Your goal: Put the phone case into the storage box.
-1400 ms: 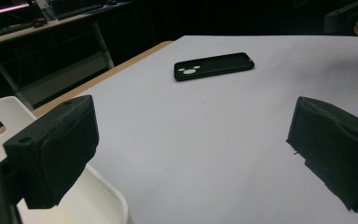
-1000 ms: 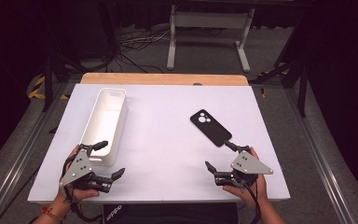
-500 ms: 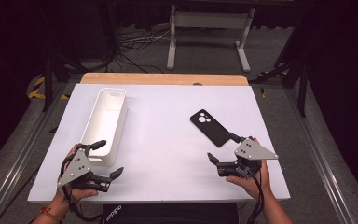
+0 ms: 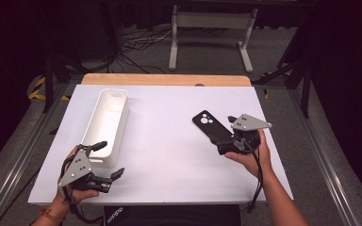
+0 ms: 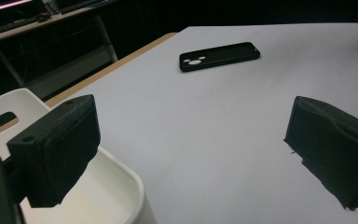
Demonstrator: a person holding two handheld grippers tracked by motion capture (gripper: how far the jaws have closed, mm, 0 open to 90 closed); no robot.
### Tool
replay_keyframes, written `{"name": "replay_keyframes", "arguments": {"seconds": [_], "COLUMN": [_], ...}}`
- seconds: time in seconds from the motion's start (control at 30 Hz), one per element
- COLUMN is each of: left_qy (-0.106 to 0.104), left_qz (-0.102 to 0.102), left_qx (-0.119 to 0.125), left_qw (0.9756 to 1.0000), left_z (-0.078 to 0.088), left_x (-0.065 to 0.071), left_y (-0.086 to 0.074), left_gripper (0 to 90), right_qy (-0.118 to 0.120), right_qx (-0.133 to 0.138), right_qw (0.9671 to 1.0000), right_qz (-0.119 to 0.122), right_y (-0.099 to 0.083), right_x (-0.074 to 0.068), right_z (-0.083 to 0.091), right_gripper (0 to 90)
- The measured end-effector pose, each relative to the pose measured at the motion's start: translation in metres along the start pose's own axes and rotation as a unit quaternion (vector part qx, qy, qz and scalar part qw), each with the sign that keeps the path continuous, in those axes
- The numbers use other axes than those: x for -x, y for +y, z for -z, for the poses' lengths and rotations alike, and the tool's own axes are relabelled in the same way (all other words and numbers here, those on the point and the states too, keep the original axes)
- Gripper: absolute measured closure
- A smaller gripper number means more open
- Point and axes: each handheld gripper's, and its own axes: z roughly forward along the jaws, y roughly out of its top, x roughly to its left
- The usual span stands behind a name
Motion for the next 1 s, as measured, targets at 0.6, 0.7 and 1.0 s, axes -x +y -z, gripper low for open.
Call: {"name": "replay_keyframes", "arguments": {"seconds": [0.6,0.7,1.0], "left_qy": [-0.012,-0.013,-0.02], "left_qz": [-0.003,-0.009,-0.016], "left_qx": [-0.008,-0.009,-0.014], "left_qw": [0.9999,0.9998,0.9996], "left_z": [-0.003,-0.003,-0.005], "left_x": [0.001,0.002,0.006], "left_y": [-0.001,0.0,0.002], "left_gripper": [3.9,4.0,4.4], "right_qy": [-0.014,-0.016,-0.017], "right_qx": [-0.101,-0.115,-0.174], "right_qw": [0.9946,0.9931,0.9845], "right_qz": [-0.016,-0.015,-0.019], "right_y": [0.012,0.016,0.026], "right_x": [0.042,0.047,0.062], "right_z": [-0.071,-0.082,-0.115], "right_gripper": [16.2,19.6,25.2]}}
